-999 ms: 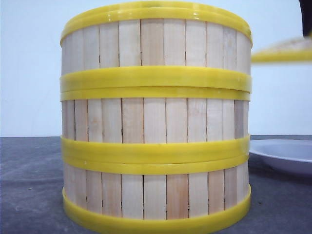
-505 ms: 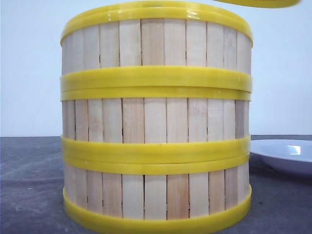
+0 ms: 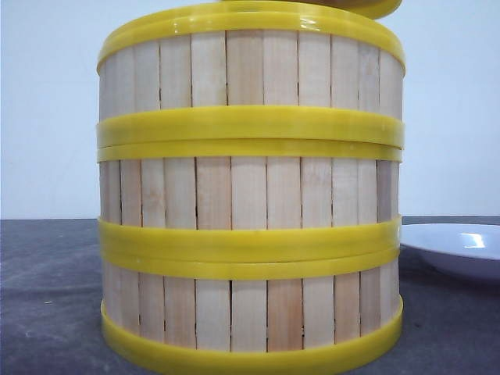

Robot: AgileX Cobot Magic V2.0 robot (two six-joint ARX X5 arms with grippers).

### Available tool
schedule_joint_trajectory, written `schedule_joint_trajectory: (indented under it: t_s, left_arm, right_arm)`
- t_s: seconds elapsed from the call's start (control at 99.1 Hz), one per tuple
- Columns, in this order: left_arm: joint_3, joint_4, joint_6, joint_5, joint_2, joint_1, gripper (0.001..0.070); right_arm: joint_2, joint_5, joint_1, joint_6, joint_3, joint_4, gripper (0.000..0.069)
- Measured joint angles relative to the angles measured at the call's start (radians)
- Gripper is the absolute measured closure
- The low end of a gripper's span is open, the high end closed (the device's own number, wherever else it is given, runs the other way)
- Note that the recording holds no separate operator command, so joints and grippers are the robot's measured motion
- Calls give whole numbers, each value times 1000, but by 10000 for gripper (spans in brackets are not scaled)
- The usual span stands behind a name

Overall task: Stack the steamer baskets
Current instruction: 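Lift the lid with the right gripper and carry it over the stack, then lower the lid onto the top basket with the right gripper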

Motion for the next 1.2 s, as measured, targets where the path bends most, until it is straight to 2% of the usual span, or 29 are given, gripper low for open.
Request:
schedule_joint_trajectory:
  t_s: [0.363, 0.939, 1.201]
  left_arm:
    - [0, -5, 0, 0, 0, 0, 413]
    - [0, -19, 0, 0, 0, 0, 413]
    - [0, -19, 0, 0, 0, 0, 413]
  right_arm:
    - [76, 22, 0, -1, 0, -12, 637]
    - [85, 23, 2, -6, 0, -13, 637]
    - [77, 89, 2, -12, 0, -13, 637]
